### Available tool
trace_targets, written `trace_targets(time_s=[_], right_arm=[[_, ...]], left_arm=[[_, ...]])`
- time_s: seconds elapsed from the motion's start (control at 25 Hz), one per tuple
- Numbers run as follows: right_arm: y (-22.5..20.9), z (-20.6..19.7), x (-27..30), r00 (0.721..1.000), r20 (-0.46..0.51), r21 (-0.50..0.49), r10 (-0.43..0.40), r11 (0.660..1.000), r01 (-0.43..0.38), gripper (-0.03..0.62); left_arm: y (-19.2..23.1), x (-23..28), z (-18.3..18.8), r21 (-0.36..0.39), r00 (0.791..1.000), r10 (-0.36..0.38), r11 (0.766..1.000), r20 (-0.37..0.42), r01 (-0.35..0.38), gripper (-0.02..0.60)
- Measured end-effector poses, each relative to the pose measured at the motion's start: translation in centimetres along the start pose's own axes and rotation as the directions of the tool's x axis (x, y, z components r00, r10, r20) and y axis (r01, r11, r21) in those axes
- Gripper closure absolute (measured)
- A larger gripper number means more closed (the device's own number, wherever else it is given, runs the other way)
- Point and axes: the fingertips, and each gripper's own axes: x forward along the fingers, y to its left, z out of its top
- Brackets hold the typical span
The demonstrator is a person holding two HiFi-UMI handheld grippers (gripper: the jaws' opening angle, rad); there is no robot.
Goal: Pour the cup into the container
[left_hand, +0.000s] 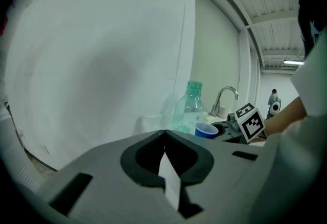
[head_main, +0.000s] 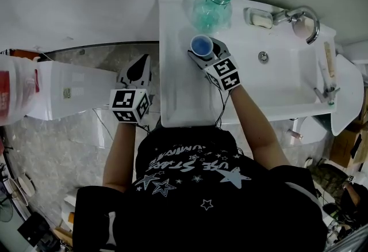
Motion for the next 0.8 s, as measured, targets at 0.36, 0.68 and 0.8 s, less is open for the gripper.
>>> trace_targets(time_s=[0.36,0.68,0.8], right_arm=[[-2.2,2.6,-4.7,0.999,-0.006,0.059,-0.051,0.997,0.051,0.307],[-4.8,7.1,-9.7,0.995,0.018,0.069,-0.093,0.993,0.092,0.307],[-5.7,9.0,-11.3,0.995,0.020,0.054,-0.095,0.994,0.094,0.307]], left_arm=[[-1.1,0.6,2.1,0.025,0.998,-0.052,0.998,0.035,0.051,0.571],[-3.1,1.6,4.4,0.053,0.991,-0.114,0.992,0.069,0.110,0.571],[-4.0,1.9,5.7,0.056,0.986,-0.149,0.988,0.074,0.145,0.571]])
